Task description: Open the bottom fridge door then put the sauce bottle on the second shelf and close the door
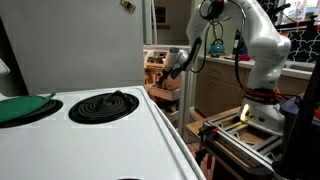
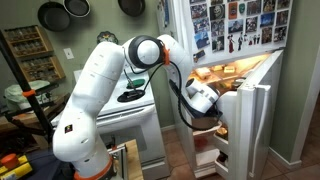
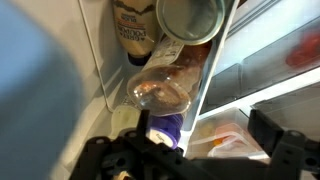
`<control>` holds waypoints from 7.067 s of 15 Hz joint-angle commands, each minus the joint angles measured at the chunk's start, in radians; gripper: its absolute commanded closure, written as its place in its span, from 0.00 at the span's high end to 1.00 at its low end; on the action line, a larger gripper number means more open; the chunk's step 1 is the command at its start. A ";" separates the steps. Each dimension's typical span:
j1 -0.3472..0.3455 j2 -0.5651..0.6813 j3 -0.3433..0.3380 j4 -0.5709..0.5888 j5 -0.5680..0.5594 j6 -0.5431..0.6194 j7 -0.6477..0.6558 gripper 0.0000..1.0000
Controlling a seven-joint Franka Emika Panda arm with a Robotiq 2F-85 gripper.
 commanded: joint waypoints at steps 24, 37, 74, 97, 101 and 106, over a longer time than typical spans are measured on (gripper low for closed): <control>-0.300 -0.406 0.379 -0.504 0.814 -0.076 -0.838 1.00; -0.845 -0.435 1.078 -0.488 1.418 -0.154 -1.498 1.00; -1.125 -0.586 0.887 -0.054 1.584 -0.611 -1.701 1.00; -0.427 -0.521 0.125 0.104 1.788 -1.039 -1.755 1.00; -0.407 -0.485 0.108 0.129 1.837 -1.067 -1.764 1.00; -0.414 -0.478 0.110 0.174 1.932 -1.271 -1.817 1.00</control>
